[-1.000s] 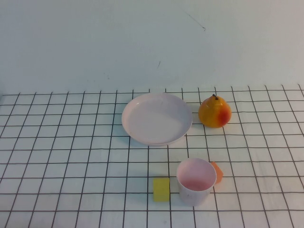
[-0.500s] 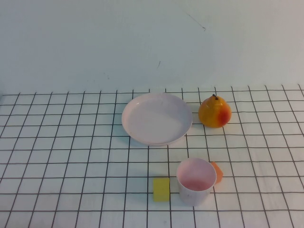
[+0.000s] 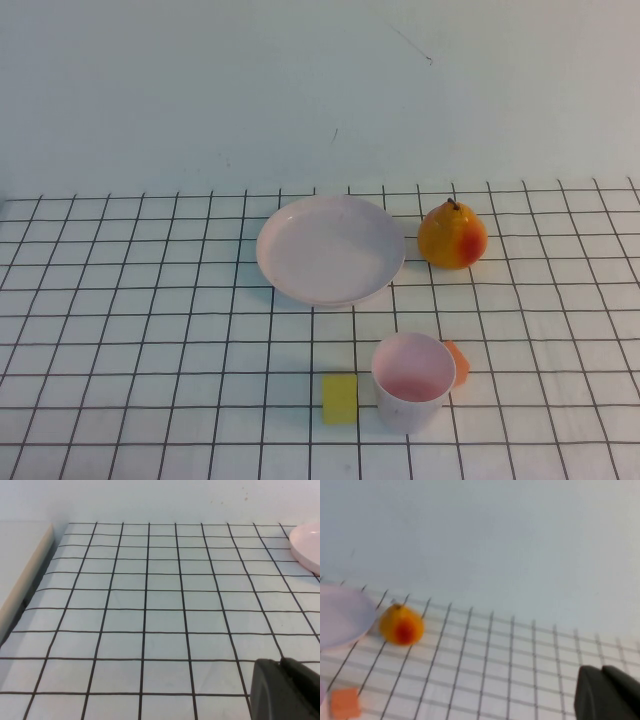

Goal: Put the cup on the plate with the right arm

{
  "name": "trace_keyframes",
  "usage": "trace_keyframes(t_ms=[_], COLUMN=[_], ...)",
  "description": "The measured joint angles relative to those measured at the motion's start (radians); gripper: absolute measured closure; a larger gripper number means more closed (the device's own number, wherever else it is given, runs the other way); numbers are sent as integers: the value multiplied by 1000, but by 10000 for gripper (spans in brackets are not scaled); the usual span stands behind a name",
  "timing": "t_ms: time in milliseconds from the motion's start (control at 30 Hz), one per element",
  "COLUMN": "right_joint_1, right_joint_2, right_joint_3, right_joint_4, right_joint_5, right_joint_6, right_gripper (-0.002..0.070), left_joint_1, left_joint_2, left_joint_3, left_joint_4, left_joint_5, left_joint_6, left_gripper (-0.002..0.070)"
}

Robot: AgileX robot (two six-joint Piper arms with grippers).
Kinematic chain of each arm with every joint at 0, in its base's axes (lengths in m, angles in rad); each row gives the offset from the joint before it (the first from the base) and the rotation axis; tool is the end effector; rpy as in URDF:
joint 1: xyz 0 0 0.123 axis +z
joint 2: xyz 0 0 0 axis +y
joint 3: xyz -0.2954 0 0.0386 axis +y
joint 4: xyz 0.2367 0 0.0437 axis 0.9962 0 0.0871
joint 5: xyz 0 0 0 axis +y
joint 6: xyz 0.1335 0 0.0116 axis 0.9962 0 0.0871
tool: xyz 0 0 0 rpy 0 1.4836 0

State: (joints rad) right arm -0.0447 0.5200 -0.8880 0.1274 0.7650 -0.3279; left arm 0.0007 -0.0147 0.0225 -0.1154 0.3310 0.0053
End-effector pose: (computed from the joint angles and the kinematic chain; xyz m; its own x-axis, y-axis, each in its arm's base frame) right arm 0.0957 0.0075 0.3890 -0.2832 -0.2202 -0.9334 -0.1085 0.9744 -0.1970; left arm 0.0708 -0.0050 0.1660 -0.2493 -0.1038 -0.9628 0.0098 0.9939 -0.1097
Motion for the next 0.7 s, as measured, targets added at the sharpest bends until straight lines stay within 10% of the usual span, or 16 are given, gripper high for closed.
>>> trace_keyframes(t_ms=[433,700], right_joint_1=[32,291], right_joint_2=[476,734], right_joint_3=[-79,-81], right_joint_4=[342,345], right_joint_5=[265,171], right_joint_6=[-386,-449], right_gripper=[678,678], left_joint_1=[0,0], left_joint_2=[0,0], left_joint_3=[0,0], left_joint_4=[0,0], left_joint_5=[0,0], left_joint_6=[0,0], left_gripper=[677,677])
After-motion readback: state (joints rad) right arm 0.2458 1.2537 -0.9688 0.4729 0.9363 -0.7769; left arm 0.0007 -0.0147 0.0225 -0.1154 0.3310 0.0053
